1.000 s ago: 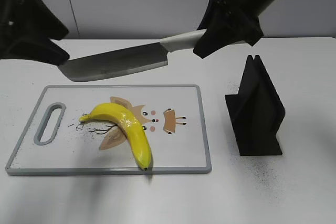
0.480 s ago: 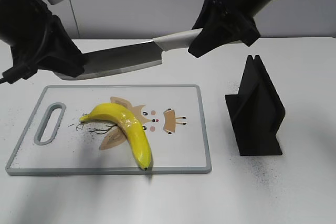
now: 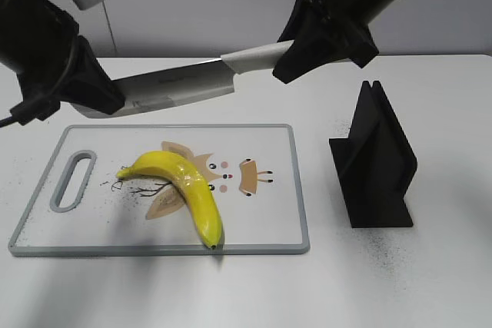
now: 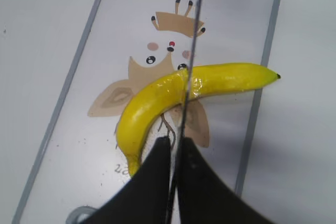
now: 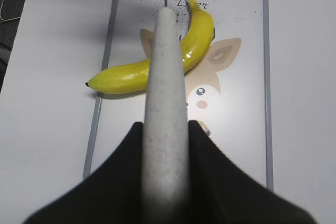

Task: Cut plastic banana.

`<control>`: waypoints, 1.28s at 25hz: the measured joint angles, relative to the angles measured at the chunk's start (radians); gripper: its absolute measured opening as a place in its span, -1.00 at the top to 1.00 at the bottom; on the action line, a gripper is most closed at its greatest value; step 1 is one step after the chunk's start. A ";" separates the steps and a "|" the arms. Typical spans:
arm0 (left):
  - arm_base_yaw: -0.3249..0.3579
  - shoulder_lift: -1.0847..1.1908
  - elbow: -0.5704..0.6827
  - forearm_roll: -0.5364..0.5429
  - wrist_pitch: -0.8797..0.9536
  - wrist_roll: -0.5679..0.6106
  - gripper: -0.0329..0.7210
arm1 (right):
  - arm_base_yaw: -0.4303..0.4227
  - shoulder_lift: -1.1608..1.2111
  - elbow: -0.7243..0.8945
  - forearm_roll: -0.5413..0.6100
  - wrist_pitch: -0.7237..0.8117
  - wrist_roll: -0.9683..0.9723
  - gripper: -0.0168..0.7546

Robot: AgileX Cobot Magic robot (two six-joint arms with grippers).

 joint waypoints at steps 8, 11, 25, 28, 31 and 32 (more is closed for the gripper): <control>-0.126 0.015 0.110 0.178 -0.137 -0.221 0.90 | 0.052 0.016 0.071 -0.159 -0.036 0.118 0.53; -0.130 0.035 0.116 0.185 -0.159 -0.236 0.90 | 0.065 0.035 0.073 -0.191 -0.060 0.129 0.53; -0.130 0.291 0.140 0.159 -0.339 -0.235 0.88 | 0.069 0.263 0.072 -0.239 -0.191 0.144 0.48; -0.129 0.306 0.128 0.148 -0.329 -0.233 0.88 | 0.064 0.300 0.063 -0.236 -0.194 0.144 0.46; -0.129 0.306 0.126 0.147 -0.329 -0.233 0.88 | 0.064 0.298 0.061 -0.239 -0.194 0.144 0.46; -0.129 0.305 0.126 0.144 -0.327 -0.233 0.88 | 0.064 0.297 0.061 -0.239 -0.194 0.144 0.46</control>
